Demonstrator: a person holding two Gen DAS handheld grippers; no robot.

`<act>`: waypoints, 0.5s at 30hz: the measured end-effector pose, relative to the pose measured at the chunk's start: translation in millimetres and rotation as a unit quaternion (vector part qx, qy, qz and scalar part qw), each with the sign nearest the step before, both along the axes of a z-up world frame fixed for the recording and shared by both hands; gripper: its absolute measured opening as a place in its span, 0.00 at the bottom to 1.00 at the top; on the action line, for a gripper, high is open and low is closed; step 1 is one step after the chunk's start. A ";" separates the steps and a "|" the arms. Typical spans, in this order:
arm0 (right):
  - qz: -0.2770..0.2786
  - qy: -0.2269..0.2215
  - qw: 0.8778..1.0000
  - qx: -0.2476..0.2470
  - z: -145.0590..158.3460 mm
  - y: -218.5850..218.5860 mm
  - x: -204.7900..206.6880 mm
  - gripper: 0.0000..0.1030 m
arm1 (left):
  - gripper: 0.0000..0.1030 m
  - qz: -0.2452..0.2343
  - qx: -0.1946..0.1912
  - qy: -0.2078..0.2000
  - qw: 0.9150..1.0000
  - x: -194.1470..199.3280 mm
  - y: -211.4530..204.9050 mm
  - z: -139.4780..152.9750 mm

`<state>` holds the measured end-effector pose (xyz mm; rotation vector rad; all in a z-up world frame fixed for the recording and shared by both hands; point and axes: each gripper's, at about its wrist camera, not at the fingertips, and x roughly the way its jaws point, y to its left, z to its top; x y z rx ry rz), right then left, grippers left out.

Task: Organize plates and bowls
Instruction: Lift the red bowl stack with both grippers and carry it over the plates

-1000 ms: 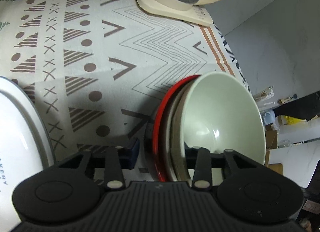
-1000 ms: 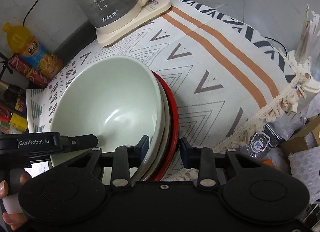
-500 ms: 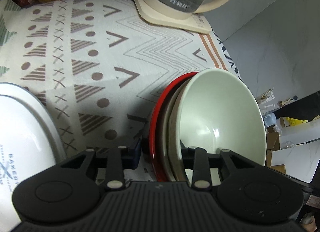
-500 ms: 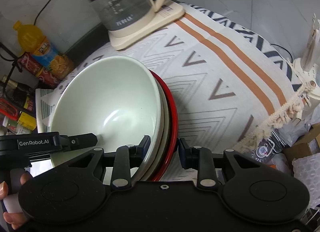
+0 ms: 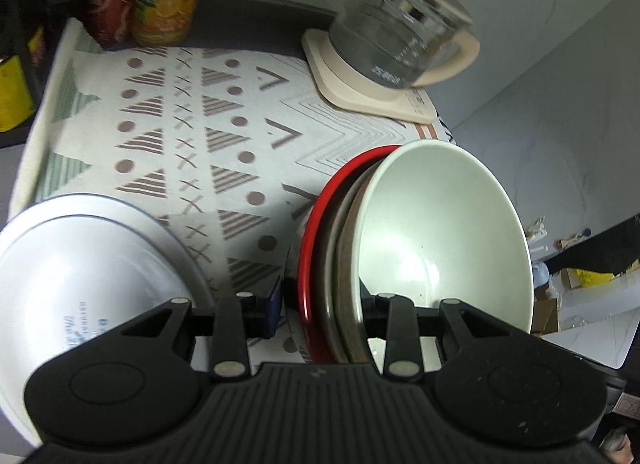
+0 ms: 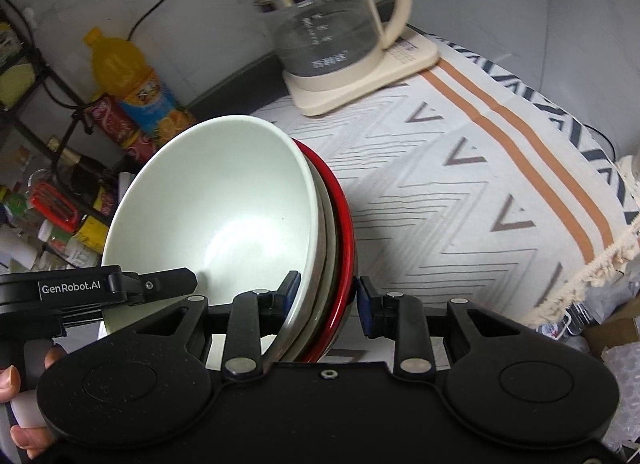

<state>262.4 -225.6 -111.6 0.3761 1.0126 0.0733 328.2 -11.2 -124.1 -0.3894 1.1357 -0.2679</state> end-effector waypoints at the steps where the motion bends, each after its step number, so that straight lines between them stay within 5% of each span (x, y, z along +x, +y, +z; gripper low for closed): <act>1: 0.003 -0.002 1.000 0.000 1.3 3.6 0.4 0.29 | 0.31 0.004 -0.001 -0.002 1.000 -1.4 4.5 1.3; 15: 0.044 -0.016 0.999 -0.002 14.5 51.3 3.5 0.29 | 0.31 0.049 -0.002 -0.015 0.999 -24.6 54.3 10.5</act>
